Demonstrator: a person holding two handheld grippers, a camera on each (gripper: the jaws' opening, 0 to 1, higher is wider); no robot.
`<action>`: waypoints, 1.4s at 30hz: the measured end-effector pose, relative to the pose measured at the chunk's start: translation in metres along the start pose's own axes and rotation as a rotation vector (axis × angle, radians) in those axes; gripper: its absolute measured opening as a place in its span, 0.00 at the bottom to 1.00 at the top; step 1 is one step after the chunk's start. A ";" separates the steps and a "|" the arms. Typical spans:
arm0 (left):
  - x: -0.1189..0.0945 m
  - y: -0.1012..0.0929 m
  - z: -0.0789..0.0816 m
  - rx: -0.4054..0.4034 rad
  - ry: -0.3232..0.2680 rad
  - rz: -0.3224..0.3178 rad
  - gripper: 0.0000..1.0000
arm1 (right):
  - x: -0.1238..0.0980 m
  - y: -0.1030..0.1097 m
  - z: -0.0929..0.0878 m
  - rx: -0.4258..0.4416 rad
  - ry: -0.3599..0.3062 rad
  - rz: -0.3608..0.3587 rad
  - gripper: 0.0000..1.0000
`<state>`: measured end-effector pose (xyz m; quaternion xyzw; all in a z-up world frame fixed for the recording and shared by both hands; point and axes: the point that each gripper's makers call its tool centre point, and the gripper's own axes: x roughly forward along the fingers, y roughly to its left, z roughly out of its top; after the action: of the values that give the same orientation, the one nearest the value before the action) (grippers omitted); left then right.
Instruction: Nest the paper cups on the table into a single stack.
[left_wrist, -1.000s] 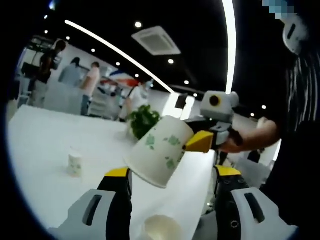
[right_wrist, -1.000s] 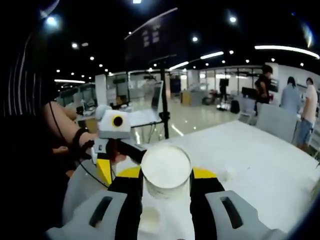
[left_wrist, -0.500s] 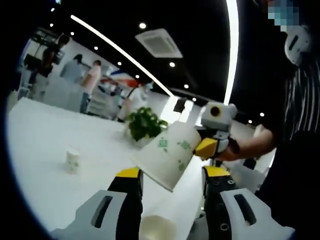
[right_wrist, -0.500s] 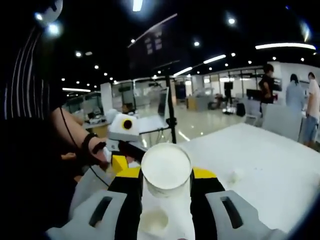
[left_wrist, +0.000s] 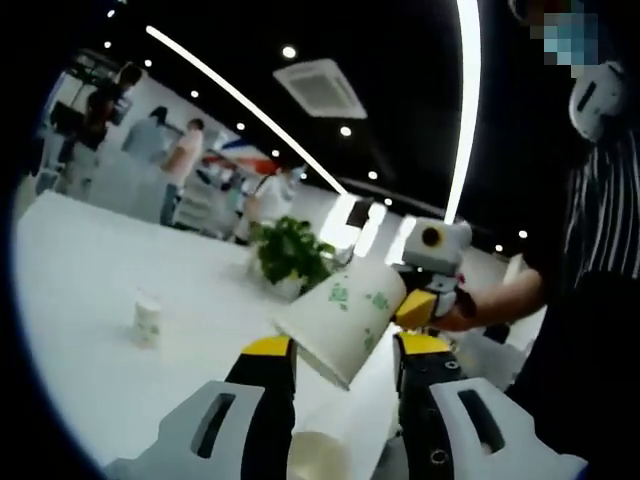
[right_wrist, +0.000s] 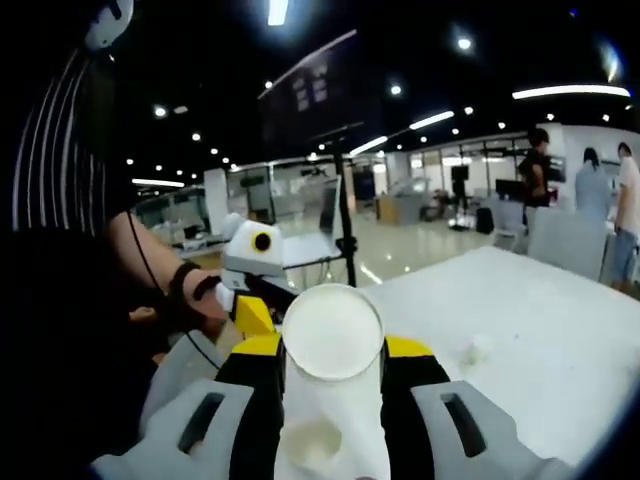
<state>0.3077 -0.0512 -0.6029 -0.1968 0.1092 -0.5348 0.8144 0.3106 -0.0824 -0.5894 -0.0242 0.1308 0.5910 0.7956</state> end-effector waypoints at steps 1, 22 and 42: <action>0.000 0.001 0.001 -0.003 -0.004 0.005 0.34 | 0.000 0.000 -0.001 -0.001 0.001 0.000 0.34; -0.001 0.000 0.006 -0.008 -0.006 -0.002 0.21 | -0.001 -0.003 -0.012 0.009 0.015 -0.011 0.34; 0.006 -0.008 0.014 0.003 -0.005 -0.044 0.11 | -0.006 -0.012 -0.020 0.021 0.025 -0.021 0.34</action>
<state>0.3091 -0.0568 -0.5869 -0.1990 0.1020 -0.5524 0.8030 0.3171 -0.0957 -0.6089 -0.0247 0.1468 0.5808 0.8003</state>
